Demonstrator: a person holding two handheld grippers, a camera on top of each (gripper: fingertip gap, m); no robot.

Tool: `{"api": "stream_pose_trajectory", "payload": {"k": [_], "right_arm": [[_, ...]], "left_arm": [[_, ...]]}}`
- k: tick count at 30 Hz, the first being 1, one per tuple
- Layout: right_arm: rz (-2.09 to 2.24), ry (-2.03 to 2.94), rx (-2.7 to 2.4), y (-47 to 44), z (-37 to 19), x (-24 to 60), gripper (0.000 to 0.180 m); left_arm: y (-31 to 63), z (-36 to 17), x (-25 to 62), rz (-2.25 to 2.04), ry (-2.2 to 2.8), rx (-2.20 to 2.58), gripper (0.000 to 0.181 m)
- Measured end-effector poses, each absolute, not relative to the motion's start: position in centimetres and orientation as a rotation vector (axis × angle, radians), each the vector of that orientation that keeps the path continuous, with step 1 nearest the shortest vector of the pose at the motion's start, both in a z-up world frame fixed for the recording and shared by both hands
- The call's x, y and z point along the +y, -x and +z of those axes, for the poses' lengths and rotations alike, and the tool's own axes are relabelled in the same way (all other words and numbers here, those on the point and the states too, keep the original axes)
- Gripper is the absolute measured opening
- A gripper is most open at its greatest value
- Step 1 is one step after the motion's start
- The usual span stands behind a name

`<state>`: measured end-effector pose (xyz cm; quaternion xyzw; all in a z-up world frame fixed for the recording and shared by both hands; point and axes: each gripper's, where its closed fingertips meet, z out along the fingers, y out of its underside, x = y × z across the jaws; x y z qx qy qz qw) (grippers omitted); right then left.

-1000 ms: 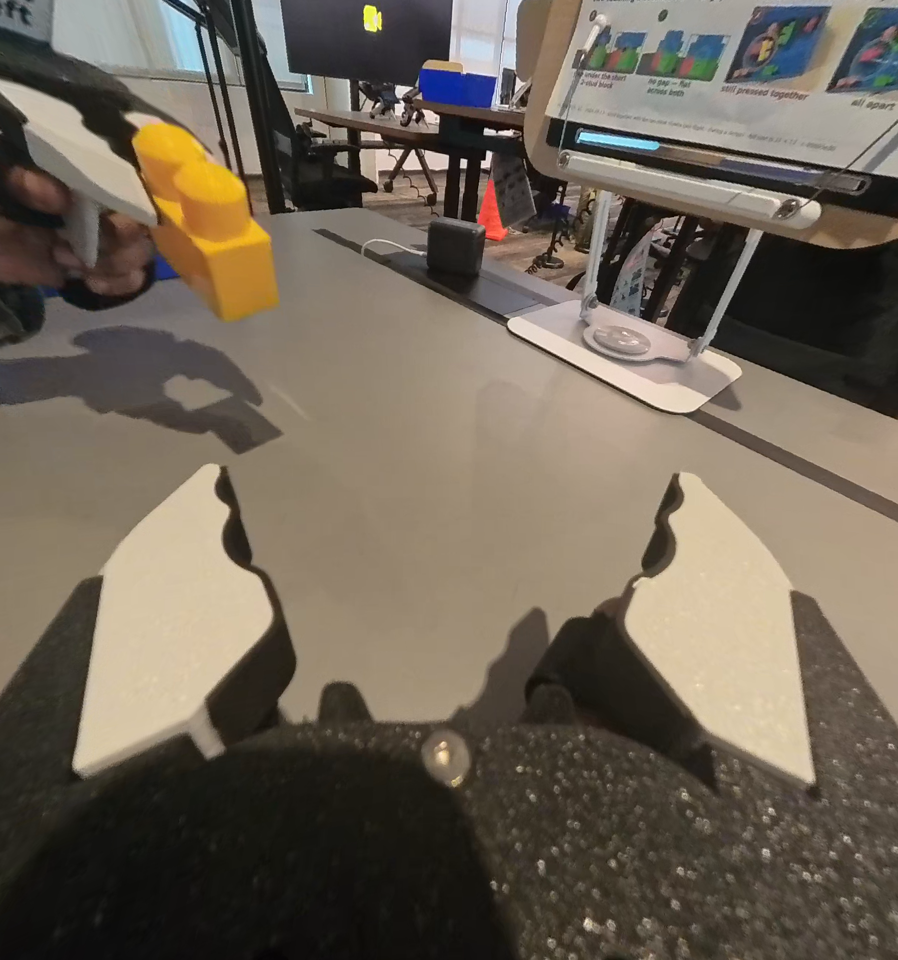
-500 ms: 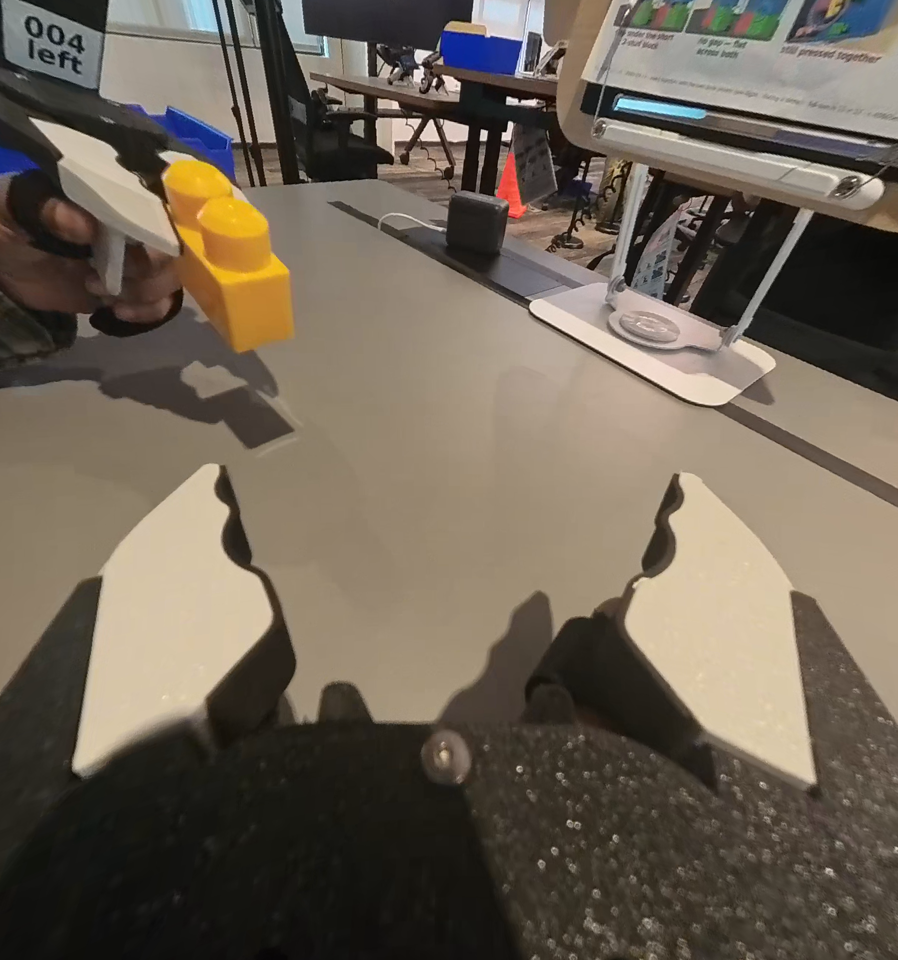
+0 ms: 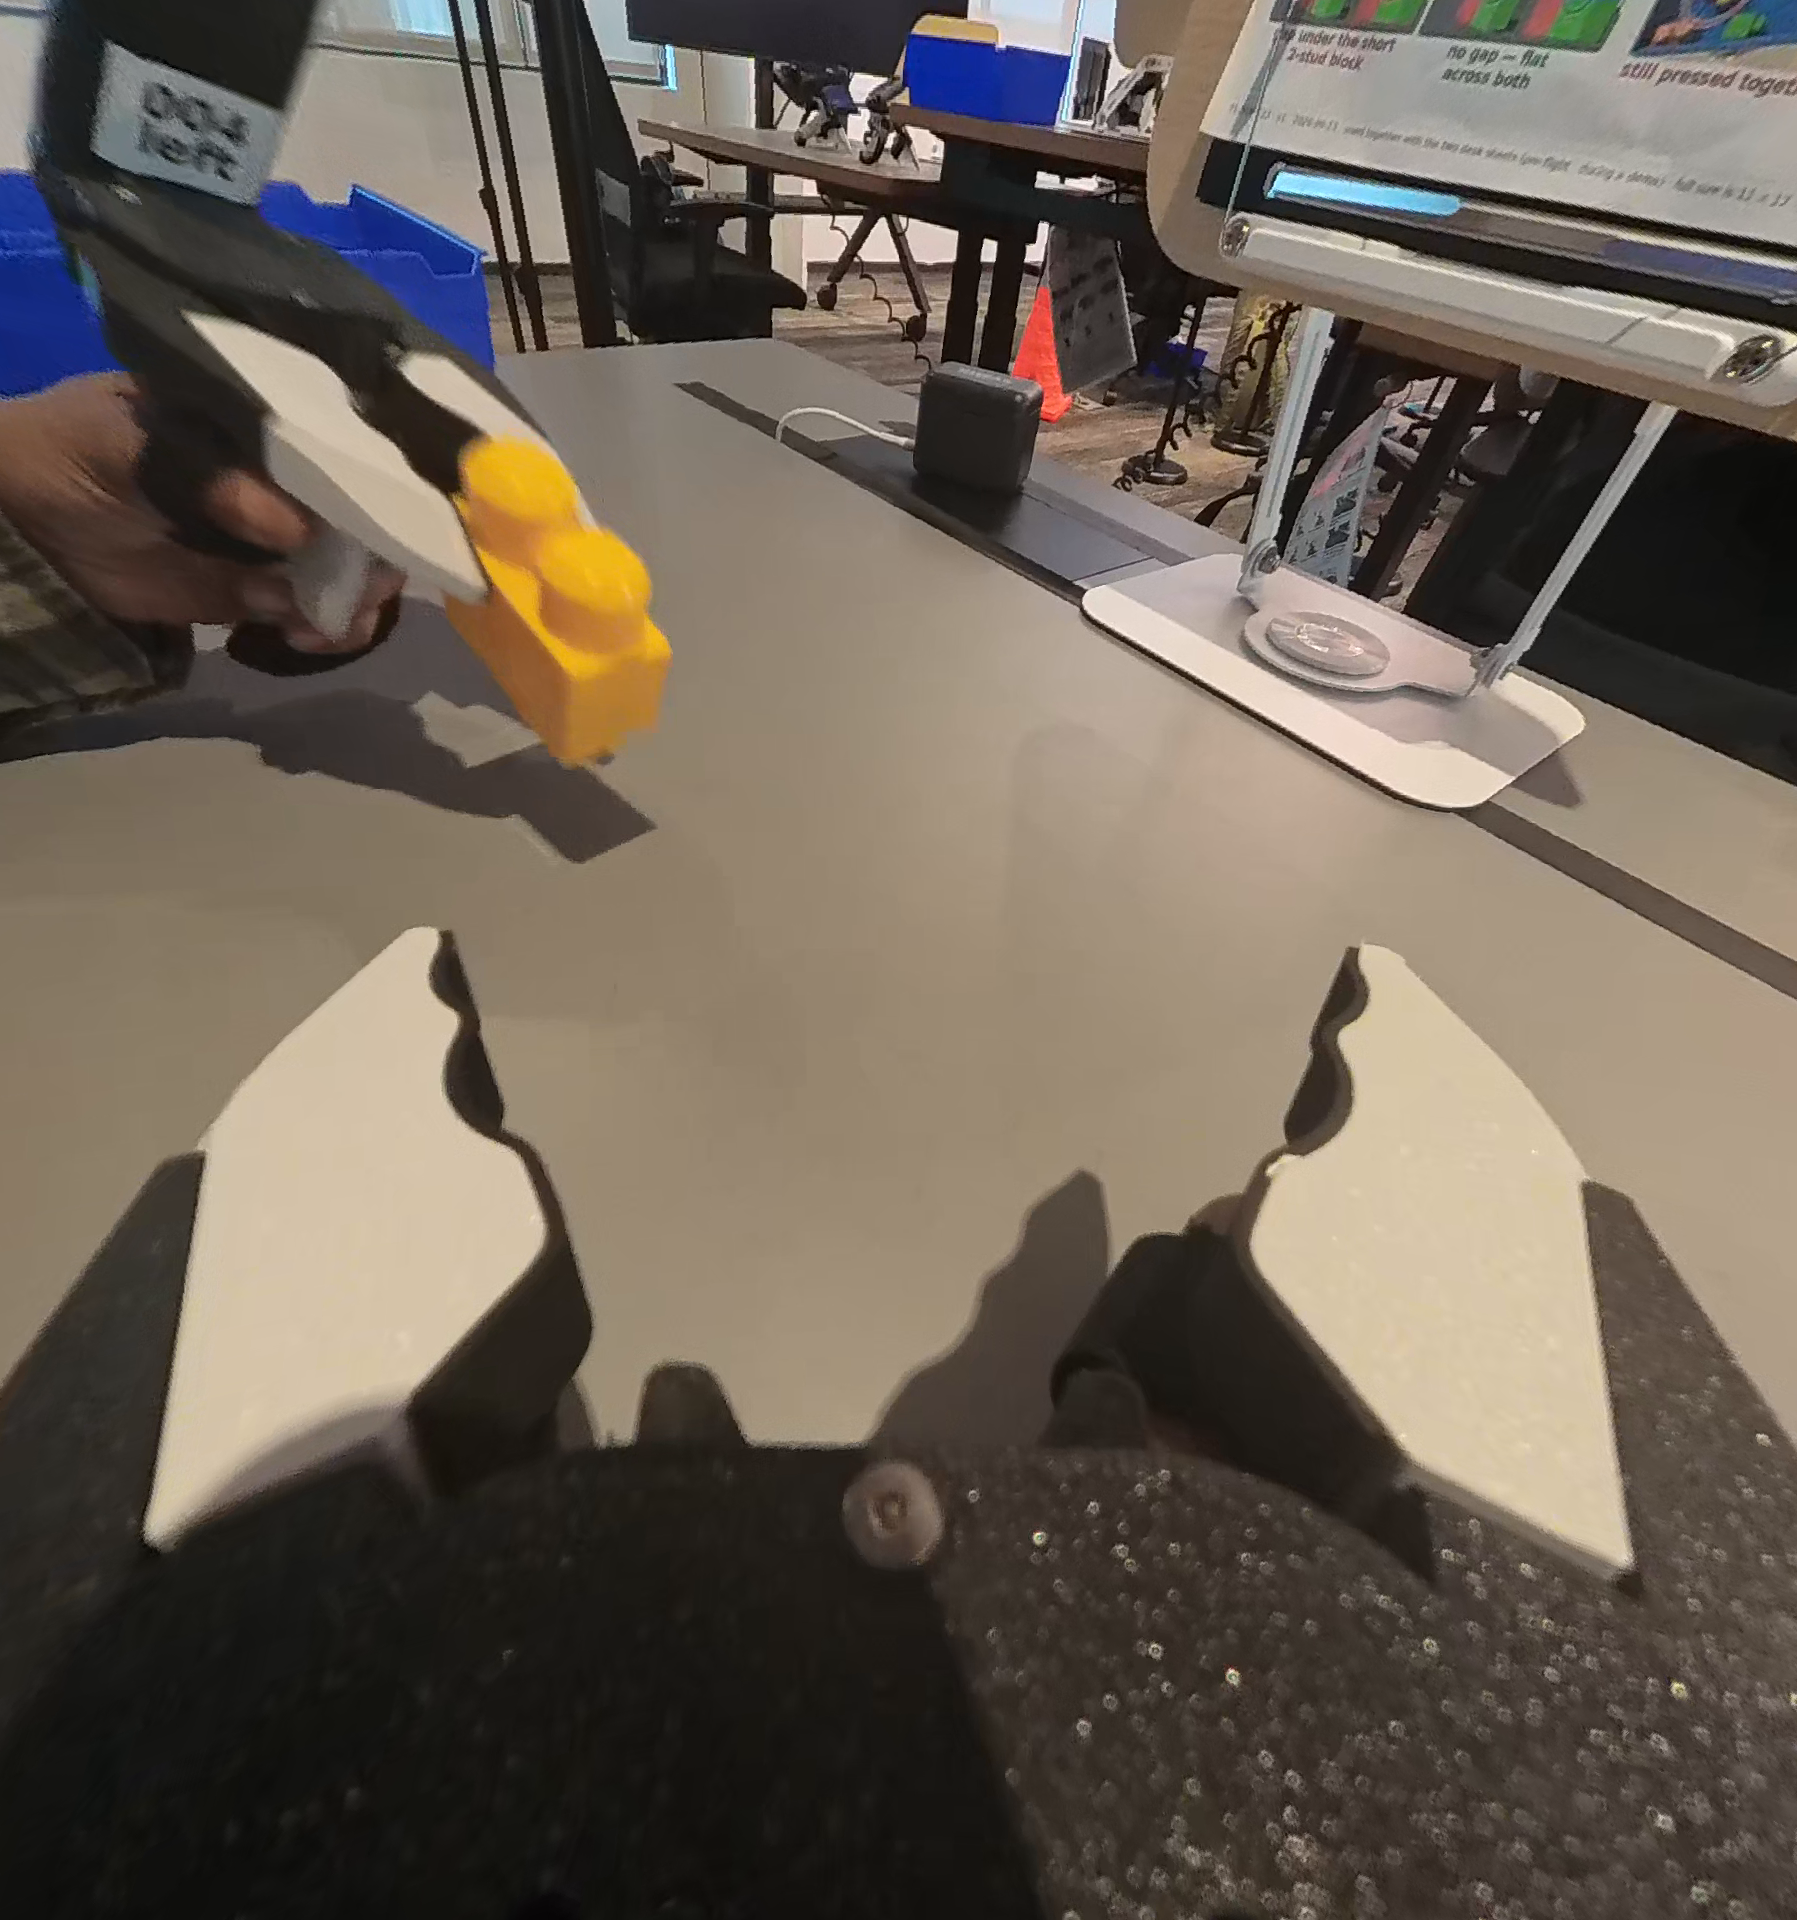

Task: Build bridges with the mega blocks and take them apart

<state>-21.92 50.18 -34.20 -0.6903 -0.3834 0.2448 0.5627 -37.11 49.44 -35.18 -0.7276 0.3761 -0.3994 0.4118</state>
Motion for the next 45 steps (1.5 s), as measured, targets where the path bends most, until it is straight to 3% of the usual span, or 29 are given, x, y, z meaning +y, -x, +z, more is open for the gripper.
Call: {"api": "stream_pose_trajectory", "payload": {"k": [11,17,22,26,36,45], "right_arm": [[0.584,1.620,-0.911,22.0,-34.1,50.0,0.146],[0.586,1.617,-0.911,22.0,-34.1,50.0,0.146],[0.585,1.611,-0.911,22.0,-34.0,50.0,0.146],[0.584,1.607,-0.897,21.7,-33.8,50.1,0.146],[0.593,1.607,-0.897,21.8,-33.8,50.0,0.146],[0.627,1.605,-0.893,22.0,-33.7,49.8,0.146]], "left_arm": [[38.7,-39.7,50.6,-0.858,2.081,0.953,0.040],[39.0,-39.4,51.0,-0.822,2.048,0.960,0.040],[39.5,-38.8,51.6,-0.770,2.027,0.928,0.067],[40.4,-36.3,52.0,-0.727,1.956,0.869,0.078],[47.0,-24.6,47.2,-0.567,1.748,0.726,0.073],[63.4,-21.8,41.9,-0.226,1.961,0.580,0.063]]}}
